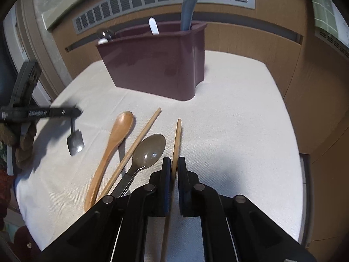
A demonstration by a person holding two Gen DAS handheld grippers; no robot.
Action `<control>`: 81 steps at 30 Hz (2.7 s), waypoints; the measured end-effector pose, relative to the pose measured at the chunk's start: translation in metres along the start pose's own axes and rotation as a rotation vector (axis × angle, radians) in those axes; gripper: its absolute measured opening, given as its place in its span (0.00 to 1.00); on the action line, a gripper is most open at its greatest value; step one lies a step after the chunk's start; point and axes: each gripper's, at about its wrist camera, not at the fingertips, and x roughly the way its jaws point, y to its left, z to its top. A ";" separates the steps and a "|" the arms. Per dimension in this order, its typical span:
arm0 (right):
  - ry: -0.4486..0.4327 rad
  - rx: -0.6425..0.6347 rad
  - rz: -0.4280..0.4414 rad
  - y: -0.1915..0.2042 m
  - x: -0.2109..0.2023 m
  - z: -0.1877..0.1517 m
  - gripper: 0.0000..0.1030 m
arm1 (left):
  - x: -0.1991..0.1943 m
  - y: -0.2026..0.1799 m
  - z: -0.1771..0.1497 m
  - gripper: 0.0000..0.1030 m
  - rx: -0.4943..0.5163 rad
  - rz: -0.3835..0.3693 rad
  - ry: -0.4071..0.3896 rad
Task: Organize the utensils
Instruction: 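Grasp the metal shovel-shaped spatula with the left gripper while the right holds the chopstick, then carry the spatula and chopstick up over the maroon holder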
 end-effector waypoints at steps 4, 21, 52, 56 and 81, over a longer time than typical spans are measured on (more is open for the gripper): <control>-0.042 0.008 -0.005 -0.001 -0.017 0.001 0.05 | -0.020 -0.003 -0.032 0.07 0.035 -0.003 0.025; -0.022 0.014 0.018 0.003 -0.017 -0.002 0.07 | 0.002 -0.100 -0.054 0.38 0.574 0.078 0.100; -0.197 -0.044 0.005 0.028 -0.047 0.021 0.05 | -0.001 -0.091 -0.031 0.32 0.348 0.163 0.019; -0.269 -0.008 0.027 0.023 -0.073 0.028 0.05 | -0.049 -0.101 -0.033 0.31 0.292 0.134 -0.168; -0.250 0.029 -0.002 0.008 -0.070 0.026 0.05 | -0.027 -0.109 -0.005 0.08 0.240 -0.010 -0.169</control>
